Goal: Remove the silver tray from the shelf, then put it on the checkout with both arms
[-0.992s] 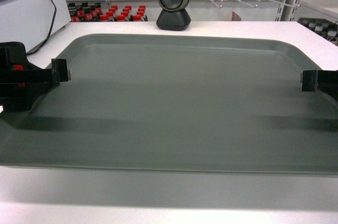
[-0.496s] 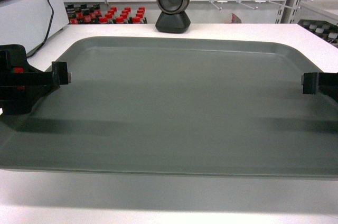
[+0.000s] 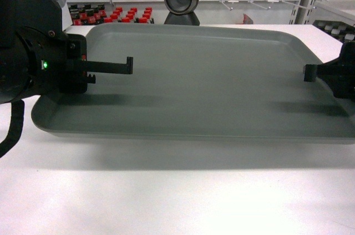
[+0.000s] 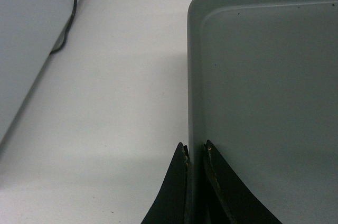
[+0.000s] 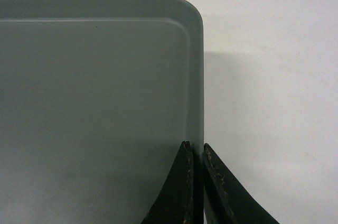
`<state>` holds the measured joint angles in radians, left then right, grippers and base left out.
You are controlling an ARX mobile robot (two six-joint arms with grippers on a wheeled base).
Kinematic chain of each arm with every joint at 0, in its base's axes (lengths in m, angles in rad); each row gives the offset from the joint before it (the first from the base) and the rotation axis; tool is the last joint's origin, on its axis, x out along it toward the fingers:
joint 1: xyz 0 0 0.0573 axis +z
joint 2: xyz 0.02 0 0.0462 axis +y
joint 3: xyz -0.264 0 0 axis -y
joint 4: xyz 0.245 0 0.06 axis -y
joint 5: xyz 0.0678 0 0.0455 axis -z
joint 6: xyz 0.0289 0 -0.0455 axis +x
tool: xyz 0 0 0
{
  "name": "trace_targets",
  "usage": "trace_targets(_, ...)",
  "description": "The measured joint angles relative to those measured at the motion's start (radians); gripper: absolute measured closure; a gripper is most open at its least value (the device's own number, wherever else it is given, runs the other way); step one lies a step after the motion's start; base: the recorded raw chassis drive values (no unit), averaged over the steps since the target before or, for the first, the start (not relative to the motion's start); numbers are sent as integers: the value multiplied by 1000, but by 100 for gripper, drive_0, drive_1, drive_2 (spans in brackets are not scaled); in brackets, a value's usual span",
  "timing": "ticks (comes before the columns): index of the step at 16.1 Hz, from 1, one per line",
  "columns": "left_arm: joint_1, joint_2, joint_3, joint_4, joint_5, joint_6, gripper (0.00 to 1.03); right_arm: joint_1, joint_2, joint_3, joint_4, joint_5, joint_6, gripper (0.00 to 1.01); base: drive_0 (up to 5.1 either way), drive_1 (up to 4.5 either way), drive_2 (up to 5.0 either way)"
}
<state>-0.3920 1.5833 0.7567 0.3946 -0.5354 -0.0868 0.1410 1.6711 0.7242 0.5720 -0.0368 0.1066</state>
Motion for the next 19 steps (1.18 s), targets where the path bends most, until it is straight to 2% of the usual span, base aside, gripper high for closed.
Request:
trace_targets(2, 11, 45, 35, -8, 11, -32, 99, -6, 51, 68, -19, 5, -34, 99, 0, 0, 0)
trace_targets(3, 17, 71, 50, 10, 8, -34, 99, -8, 81, 101, -24, 9, -51, 99, 0, 0, 0)
trace_targets(9, 23, 140, 80, 11, 8, -37, 99, -11, 159, 166, -71, 16, -66, 99, 0, 0, 0)
trace_targets(14, 43, 191, 107, -4, 24, -42, 99, -10, 225, 208, -84, 29, -62, 99, 0, 0, 0)
trace_targets(15, 44, 210, 113, -6, 31, -57, 99, -3, 241, 215, -71, 59, -72, 99, 0, 0, 0)
trace_targets(16, 44, 215, 113, -8, 33, -66, 99, -3, 241, 216, -71, 63, -79, 99, 0, 0, 0)
trace_targets(17, 43, 215, 113, -10, 37, -73, 96, -3, 241, 216, -71, 69, -84, 99, 0, 0, 0)
trace_targets(19, 41, 216, 113, -14, 14, -61, 77, -3, 241, 216, -70, 85, -101, 99, 0, 0, 0)
